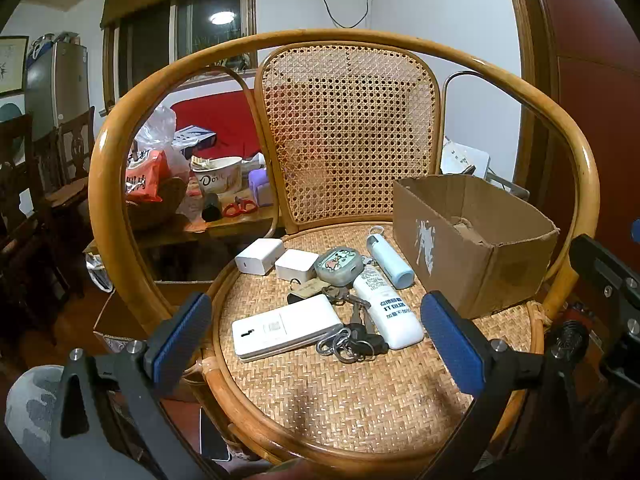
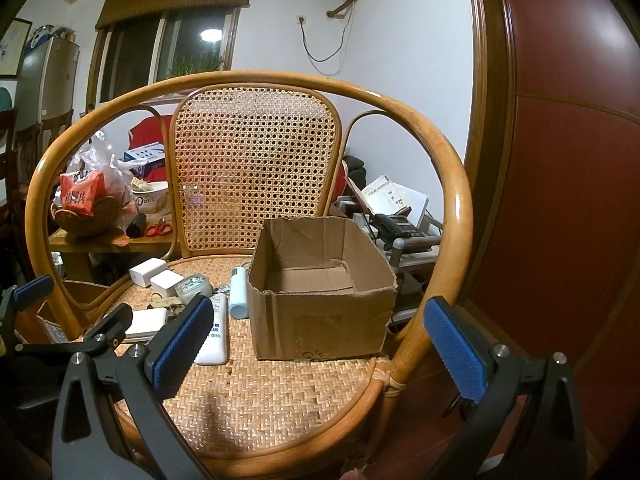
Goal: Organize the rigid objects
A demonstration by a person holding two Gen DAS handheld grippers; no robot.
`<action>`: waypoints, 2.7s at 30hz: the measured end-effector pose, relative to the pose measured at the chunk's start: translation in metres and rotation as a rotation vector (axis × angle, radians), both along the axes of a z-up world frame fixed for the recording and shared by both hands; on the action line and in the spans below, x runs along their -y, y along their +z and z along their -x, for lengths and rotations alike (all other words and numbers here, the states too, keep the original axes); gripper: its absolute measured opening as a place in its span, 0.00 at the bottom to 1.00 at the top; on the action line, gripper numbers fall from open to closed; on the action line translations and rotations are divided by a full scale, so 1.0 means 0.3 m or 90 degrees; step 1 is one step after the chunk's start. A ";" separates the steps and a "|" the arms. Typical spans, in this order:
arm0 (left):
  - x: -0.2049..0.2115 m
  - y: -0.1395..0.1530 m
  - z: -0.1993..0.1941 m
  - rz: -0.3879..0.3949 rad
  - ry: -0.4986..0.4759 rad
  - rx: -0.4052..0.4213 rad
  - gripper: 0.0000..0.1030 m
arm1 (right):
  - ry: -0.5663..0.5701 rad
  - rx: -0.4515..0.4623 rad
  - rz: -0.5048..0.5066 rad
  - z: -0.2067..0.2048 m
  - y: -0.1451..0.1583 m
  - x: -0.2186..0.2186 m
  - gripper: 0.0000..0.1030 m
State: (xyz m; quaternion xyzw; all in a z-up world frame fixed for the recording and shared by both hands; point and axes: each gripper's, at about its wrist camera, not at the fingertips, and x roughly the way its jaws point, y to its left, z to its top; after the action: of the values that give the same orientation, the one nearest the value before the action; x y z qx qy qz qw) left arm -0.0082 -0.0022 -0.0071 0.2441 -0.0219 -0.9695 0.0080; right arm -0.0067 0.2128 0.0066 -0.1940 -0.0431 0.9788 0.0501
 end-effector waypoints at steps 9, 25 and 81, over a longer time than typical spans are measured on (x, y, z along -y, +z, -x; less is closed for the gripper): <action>-0.001 0.000 0.004 -0.001 -0.004 0.003 1.00 | -0.002 0.012 -0.002 0.006 -0.004 0.004 1.00; -0.006 -0.010 0.011 0.000 -0.004 0.006 1.00 | -0.002 0.012 -0.002 0.009 -0.003 0.003 1.00; 0.221 -0.137 0.746 0.064 -0.056 0.226 0.99 | -0.043 0.341 0.000 0.766 -0.185 -0.263 0.11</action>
State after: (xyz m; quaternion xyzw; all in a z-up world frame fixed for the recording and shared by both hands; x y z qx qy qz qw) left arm -0.2321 -0.0684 -0.0483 0.4097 -0.0821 -0.9081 -0.0262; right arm -0.2364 0.2918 -0.0489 -0.4472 -0.0481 0.8905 0.0695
